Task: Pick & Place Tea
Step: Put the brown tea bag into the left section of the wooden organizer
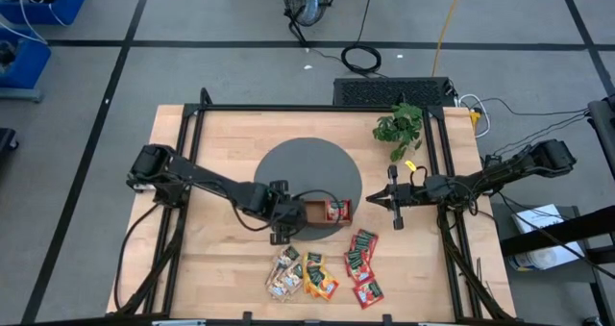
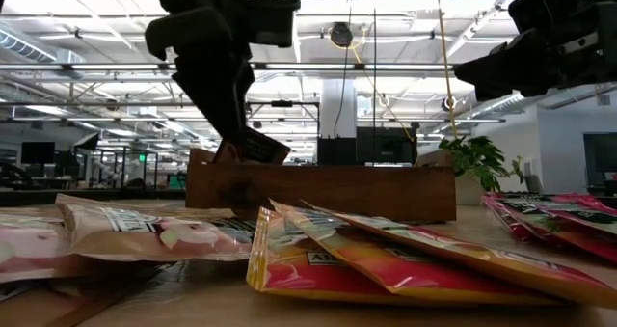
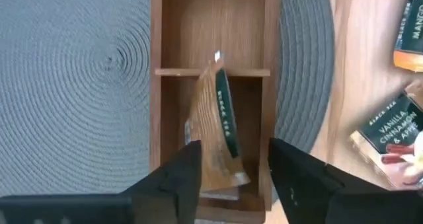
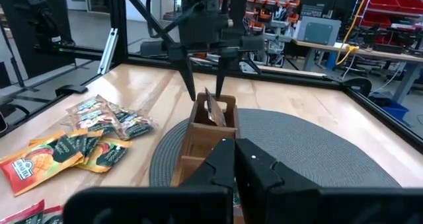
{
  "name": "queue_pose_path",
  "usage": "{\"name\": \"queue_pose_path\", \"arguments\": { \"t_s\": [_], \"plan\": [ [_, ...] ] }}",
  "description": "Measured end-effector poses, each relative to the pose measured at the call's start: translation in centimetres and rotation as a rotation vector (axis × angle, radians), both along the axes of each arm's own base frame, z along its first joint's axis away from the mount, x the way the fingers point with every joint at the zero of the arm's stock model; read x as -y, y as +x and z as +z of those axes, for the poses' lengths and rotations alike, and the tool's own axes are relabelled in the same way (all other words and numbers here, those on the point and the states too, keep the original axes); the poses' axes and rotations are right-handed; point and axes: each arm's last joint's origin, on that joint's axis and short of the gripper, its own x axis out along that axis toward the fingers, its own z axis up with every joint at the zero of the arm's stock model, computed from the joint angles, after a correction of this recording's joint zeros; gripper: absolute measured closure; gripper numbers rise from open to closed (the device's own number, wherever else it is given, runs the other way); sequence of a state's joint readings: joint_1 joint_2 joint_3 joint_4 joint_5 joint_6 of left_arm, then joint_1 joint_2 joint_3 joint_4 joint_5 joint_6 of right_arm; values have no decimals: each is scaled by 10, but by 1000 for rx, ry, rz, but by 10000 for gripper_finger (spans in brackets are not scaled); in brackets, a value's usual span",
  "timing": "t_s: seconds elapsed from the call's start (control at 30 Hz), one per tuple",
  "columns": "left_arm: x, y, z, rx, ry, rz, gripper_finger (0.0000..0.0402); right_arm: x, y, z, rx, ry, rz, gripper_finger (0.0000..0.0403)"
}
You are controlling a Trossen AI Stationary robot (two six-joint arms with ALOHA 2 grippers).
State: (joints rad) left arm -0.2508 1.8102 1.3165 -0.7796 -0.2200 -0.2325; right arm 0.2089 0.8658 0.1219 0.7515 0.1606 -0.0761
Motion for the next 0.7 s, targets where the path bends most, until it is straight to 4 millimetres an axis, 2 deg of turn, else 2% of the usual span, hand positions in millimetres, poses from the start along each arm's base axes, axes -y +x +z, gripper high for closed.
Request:
{"name": "queue_pose_path", "arguments": {
  "t_s": [0.23,0.47,0.7],
  "plan": [
    [-4,5,-5,8,45,5,282,0,0,0,2,1,2,403],
    [-16,7,-6,1,19,36,390,0,0,0,3,1,3,403],
    [-28,8,11,95,-3,108,397,0,0,0,0,1,4,403]
  ]
}}
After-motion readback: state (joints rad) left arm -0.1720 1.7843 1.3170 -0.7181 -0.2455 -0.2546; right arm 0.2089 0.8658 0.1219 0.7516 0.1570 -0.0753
